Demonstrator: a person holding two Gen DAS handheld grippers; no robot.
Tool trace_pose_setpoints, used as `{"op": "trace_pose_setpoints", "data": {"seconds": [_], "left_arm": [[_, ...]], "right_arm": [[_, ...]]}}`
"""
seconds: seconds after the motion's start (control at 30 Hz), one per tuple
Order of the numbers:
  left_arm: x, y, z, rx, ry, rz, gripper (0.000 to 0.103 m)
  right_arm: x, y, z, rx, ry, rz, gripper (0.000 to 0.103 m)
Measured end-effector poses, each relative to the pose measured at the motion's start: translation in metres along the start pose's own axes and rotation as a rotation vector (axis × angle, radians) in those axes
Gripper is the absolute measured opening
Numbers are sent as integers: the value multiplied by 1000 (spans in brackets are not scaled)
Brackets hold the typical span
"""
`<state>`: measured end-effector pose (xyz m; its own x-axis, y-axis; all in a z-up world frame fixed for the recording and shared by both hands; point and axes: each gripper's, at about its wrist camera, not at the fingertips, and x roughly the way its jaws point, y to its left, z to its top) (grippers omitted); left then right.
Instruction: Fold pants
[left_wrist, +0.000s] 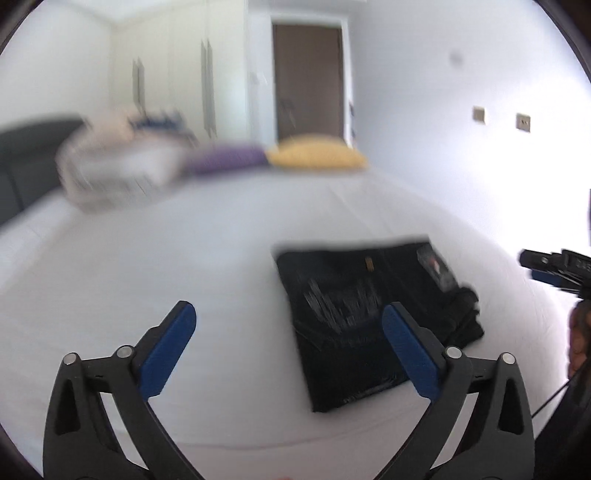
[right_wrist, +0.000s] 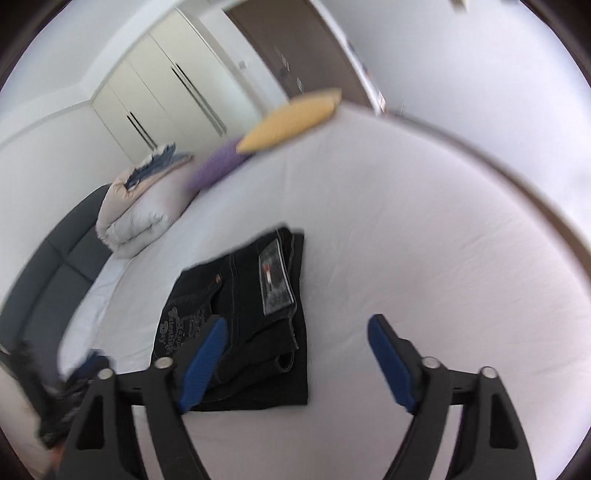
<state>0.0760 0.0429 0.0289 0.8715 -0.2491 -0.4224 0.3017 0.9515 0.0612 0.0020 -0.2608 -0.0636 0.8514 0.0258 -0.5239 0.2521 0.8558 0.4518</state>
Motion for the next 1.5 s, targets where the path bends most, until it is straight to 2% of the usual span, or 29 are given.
{"op": "trace_pose_setpoints", "data": {"seconds": [0.07,0.1,0.13,0.2,0.3,0.33,0.4,0.5,0.57,0.7,0.73,0.9,0.97,1.1,1.5], "left_arm": [[-36,-6,15,26,-92,84,103],[-48,-9,21,34,-111,123,103],[-64,-12,29,39,-136,164,103],[-87,-13,41,29,-182,189,103],[-129,-14,51,15,-279,164,103],[-144,-16,51,11,-328,181,103],[-163,-15,54,23,-340,221,103],[-175,-17,59,33,-293,197,103],[-177,-19,60,21,-262,203,103],[-169,-14,50,-44,-129,183,103],[-162,-14,44,-64,-70,173,103],[-135,-19,13,-84,102,137,103],[-131,-20,3,-86,128,132,103],[-125,-18,-10,-103,166,129,103],[-71,-8,-39,-121,258,117,103]], "right_arm": [[-35,14,1,-51,-103,-44,94],[-50,21,2,-70,-154,-62,101],[-67,28,4,-91,-211,-86,103],[-99,45,8,-146,-322,-123,103],[-143,64,16,-216,-444,-172,103],[-159,69,17,-234,-481,-186,103],[-190,79,22,-259,-553,-196,103],[-233,92,31,-260,-663,-202,103],[-251,100,35,-269,-686,-192,103],[-261,113,33,-328,-617,-159,103],[-259,115,31,-333,-595,-167,103],[-223,110,13,-335,-446,-209,103],[-204,103,5,-312,-369,-245,103],[-172,91,-13,-251,-223,-253,103],[-112,104,-67,-253,29,-253,103]]}}
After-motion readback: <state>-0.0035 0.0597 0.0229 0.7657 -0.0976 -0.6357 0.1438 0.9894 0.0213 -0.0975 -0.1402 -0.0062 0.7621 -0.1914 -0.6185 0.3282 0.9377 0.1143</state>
